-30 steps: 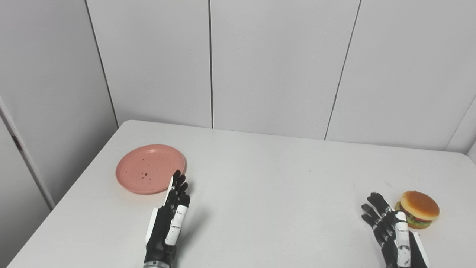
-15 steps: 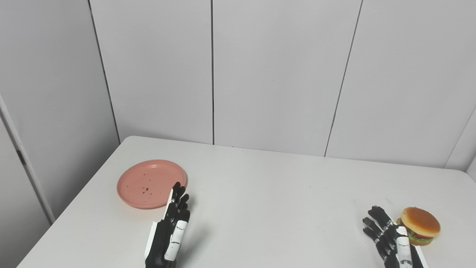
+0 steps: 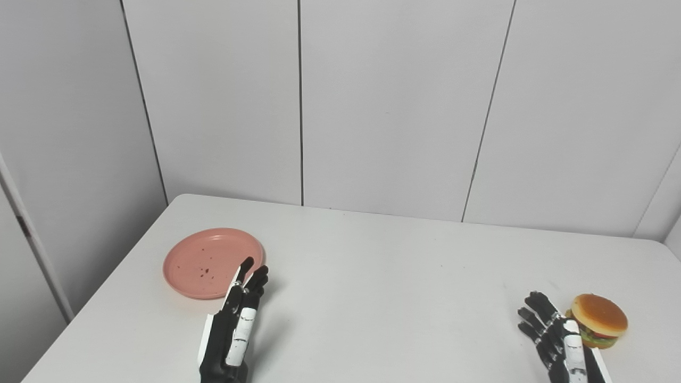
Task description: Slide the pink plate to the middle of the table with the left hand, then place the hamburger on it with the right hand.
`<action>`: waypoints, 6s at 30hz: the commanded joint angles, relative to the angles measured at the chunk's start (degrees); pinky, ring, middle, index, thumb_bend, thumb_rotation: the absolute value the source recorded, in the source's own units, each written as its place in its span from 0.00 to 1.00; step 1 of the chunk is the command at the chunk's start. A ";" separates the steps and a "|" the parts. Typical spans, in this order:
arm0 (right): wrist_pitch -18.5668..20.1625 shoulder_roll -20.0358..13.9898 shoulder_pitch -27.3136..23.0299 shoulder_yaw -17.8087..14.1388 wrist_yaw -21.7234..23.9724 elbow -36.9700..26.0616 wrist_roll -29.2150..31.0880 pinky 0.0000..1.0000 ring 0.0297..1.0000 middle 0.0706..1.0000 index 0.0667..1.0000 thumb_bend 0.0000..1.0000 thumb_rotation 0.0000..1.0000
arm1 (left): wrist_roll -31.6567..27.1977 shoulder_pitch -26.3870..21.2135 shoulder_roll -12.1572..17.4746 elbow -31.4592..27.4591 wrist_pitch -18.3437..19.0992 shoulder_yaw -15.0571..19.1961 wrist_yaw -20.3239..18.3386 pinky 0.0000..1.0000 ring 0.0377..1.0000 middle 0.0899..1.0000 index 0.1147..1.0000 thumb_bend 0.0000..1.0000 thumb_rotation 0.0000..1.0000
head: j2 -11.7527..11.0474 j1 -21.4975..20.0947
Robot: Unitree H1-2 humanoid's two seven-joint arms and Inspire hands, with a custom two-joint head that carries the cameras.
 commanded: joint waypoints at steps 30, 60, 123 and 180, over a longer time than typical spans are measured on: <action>-0.56 0.62 2.56 0.47 0.15 4.15 0.03 0.89 0.87 0.89 0.86 0.78 1.00 | -7.56 -31.54 23.98 26.48 -1.44 9.02 -9.44 0.80 0.82 0.83 0.80 0.93 0.84 | 1.81 -0.71; 1.66 0.85 3.77 0.93 -0.56 0.30 -1.30 0.88 0.86 0.88 0.86 0.82 1.00 | -11.49 -40.84 32.43 65.46 -12.55 12.52 -18.41 0.83 0.86 0.84 0.80 0.97 0.87 | 3.99 -1.74; 3.66 2.75 4.58 2.34 -2.88 -3.60 -3.53 0.85 0.84 0.87 0.86 0.80 1.00 | -12.62 -38.83 19.50 63.90 -11.33 10.69 -22.99 0.84 0.88 0.85 0.80 0.97 0.83 | 6.07 -5.21; 7.19 8.41 4.01 6.72 -7.25 -7.67 -9.73 0.84 0.84 0.87 0.85 0.78 1.00 | -4.91 -30.20 3.30 41.75 3.34 1.03 -9.74 0.96 0.87 0.83 0.68 0.90 0.84 | 9.71 -19.70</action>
